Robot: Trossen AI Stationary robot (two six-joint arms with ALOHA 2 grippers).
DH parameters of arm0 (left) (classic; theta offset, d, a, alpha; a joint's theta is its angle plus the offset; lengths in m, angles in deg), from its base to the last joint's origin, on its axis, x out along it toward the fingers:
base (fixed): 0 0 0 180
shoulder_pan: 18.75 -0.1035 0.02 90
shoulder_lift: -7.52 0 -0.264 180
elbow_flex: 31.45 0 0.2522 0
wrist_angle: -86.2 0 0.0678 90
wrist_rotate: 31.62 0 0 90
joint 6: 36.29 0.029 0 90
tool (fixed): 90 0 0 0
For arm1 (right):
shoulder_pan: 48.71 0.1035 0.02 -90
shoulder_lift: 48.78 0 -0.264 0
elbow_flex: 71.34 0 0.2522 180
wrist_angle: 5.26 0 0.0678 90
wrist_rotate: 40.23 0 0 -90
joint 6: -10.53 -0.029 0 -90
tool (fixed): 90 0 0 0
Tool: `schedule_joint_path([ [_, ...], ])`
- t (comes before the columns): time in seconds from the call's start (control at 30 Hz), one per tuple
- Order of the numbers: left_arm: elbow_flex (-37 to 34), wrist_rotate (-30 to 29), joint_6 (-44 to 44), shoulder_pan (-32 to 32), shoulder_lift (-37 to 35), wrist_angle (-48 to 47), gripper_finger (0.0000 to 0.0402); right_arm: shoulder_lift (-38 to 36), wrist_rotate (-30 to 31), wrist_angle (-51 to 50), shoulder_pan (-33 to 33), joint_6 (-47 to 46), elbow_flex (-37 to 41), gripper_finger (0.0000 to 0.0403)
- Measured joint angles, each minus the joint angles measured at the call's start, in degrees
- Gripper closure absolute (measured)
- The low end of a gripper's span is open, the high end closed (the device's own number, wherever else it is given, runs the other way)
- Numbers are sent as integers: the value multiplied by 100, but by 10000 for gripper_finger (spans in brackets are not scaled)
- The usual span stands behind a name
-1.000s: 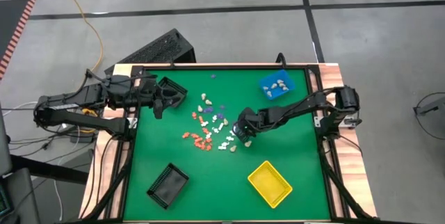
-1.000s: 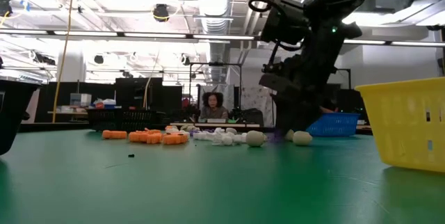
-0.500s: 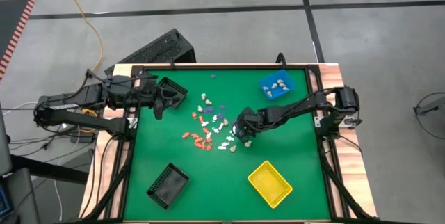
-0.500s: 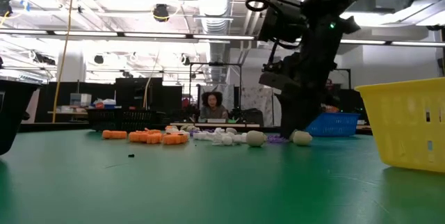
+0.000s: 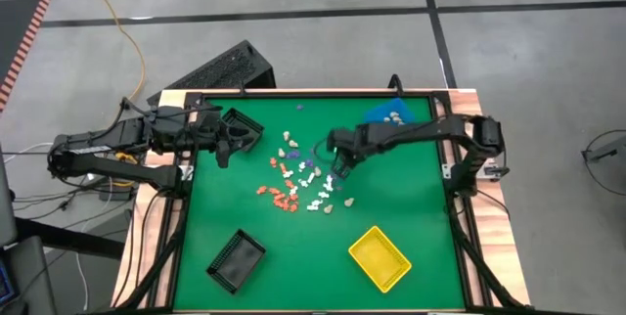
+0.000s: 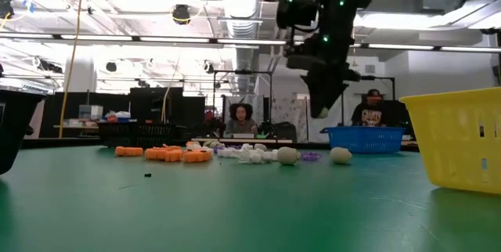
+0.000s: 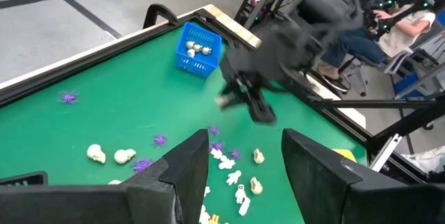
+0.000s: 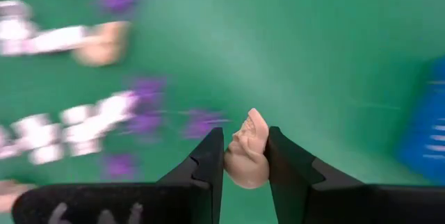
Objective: Sort Halloween decoration
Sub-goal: Put the skull toy into the blue basket
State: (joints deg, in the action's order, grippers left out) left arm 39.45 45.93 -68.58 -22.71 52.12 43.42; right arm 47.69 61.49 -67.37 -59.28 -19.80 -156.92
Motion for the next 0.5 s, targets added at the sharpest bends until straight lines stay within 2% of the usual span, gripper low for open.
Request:
schedule_joint_path([
  [0.3, 0, 20, -53, 0, -2, -4, 230, -820, 34, -586, -1730, 943, -9, 289],
  [0.5, -2, 20, -53, 0, -2, -11, 230, -925, -93, -522, -2611, 1285, 227, 286],
])
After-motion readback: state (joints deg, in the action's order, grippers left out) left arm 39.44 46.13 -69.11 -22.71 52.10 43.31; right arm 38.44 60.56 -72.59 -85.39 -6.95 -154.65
